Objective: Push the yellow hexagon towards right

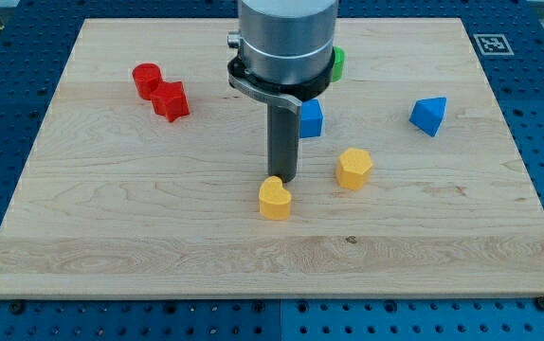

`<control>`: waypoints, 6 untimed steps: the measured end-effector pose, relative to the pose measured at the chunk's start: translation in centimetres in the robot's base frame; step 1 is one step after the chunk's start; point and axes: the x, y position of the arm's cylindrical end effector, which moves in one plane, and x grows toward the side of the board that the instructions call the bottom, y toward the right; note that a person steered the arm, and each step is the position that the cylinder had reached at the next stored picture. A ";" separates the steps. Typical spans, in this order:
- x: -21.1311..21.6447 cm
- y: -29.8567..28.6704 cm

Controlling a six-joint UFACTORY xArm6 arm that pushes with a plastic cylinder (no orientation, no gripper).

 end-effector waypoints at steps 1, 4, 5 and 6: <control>0.0 0.0; 0.0 5.6; 0.0 8.3; 0.0 10.4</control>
